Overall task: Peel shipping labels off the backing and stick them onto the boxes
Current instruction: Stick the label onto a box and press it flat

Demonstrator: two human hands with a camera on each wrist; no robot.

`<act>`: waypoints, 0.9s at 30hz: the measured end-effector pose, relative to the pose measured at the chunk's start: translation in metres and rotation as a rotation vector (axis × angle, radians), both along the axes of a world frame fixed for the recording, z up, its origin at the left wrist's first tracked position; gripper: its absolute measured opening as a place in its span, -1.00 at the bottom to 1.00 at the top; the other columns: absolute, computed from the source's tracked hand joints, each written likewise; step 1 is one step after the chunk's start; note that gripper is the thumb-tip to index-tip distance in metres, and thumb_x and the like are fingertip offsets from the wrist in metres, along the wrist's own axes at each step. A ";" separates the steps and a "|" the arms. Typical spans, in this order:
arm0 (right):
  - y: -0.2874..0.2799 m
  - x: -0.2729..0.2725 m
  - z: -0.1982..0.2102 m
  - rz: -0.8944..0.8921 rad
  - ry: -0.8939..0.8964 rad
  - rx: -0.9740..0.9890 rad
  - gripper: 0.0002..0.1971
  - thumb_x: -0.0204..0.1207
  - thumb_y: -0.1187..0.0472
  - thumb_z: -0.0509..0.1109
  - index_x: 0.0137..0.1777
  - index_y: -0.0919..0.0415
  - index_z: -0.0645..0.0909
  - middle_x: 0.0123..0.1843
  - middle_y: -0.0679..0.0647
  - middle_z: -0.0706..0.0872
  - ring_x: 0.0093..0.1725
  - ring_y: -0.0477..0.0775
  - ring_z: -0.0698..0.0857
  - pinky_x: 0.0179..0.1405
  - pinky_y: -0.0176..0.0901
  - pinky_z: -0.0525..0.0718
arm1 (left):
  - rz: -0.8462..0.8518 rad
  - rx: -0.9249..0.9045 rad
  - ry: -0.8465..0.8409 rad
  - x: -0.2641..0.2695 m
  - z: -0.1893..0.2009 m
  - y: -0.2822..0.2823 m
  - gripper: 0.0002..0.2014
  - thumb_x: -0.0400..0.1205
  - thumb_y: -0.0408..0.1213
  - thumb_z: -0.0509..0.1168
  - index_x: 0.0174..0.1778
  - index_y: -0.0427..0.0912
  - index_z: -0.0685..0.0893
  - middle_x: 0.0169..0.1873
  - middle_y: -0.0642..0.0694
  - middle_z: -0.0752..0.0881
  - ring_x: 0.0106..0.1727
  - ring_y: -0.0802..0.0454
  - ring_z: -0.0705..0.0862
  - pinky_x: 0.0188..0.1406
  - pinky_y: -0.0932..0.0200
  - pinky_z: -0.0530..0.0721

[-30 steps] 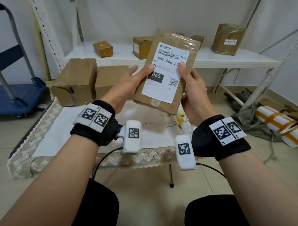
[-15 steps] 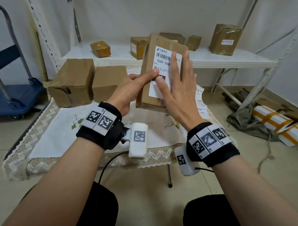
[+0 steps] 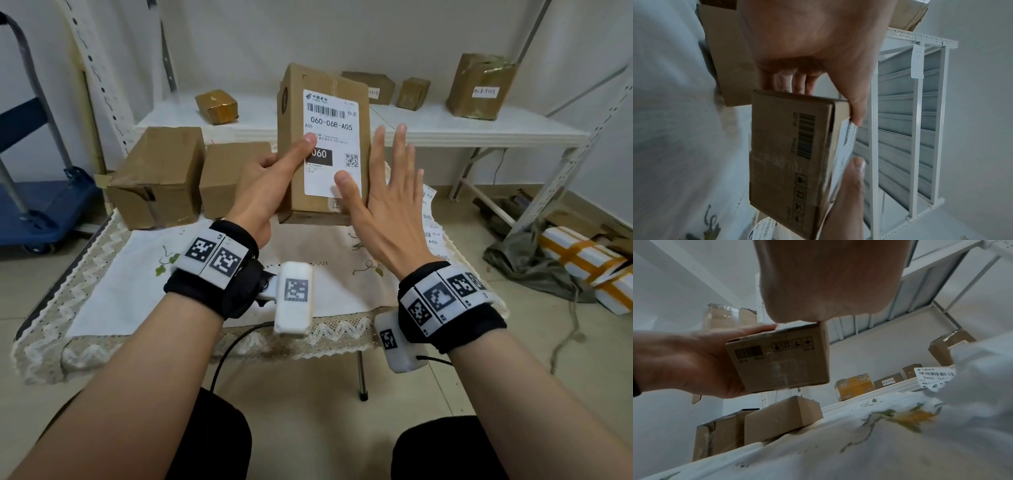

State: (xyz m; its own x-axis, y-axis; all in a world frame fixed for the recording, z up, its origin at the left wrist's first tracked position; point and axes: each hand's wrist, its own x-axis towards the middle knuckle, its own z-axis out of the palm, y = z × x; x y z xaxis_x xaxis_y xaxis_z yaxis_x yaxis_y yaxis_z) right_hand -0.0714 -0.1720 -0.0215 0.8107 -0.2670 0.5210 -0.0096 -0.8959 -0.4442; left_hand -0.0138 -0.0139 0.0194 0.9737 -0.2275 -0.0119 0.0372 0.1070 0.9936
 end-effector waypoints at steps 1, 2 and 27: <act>-0.001 -0.001 0.002 -0.012 -0.015 0.023 -0.14 0.72 -0.41 -0.07 0.82 -0.05 -0.36 0.83 0.03 -0.43 0.81 0.14 -0.39 0.77 0.28 -0.37 | 0.005 -0.004 -0.003 0.000 0.001 0.000 -0.53 0.54 0.16 0.53 0.23 -0.07 0.72 -0.10 0.06 0.91 -0.05 0.11 0.89 0.05 0.09 0.83; -0.001 -0.001 0.003 -0.014 -0.035 0.033 -0.14 0.72 -0.40 -0.04 0.82 -0.04 -0.36 0.83 0.04 -0.43 0.81 0.14 -0.39 0.77 0.28 -0.37 | 0.008 -0.005 -0.010 0.000 0.001 0.000 -0.51 0.55 0.16 0.52 0.26 -0.08 0.72 -0.10 0.07 0.90 -0.06 0.13 0.89 -0.02 0.14 0.83; 0.009 -0.004 0.022 0.014 -0.165 -0.042 -0.19 0.78 -0.30 -0.01 0.84 0.08 -0.26 0.85 0.16 -0.35 0.82 0.20 -0.35 0.75 0.19 -0.41 | -0.161 0.227 -0.187 -0.003 -0.001 -0.005 -0.44 0.53 0.32 0.45 0.25 -0.03 0.77 0.02 0.04 0.89 0.03 0.11 0.87 0.25 -0.10 0.80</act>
State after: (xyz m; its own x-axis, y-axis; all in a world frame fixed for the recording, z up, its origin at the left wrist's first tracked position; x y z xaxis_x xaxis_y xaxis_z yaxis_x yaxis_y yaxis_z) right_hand -0.0759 -0.1632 0.0001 0.7164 -0.2317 0.6580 0.0727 -0.9133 -0.4007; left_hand -0.0163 -0.0189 0.0187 0.9156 -0.3905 0.0956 -0.1496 -0.1102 0.9826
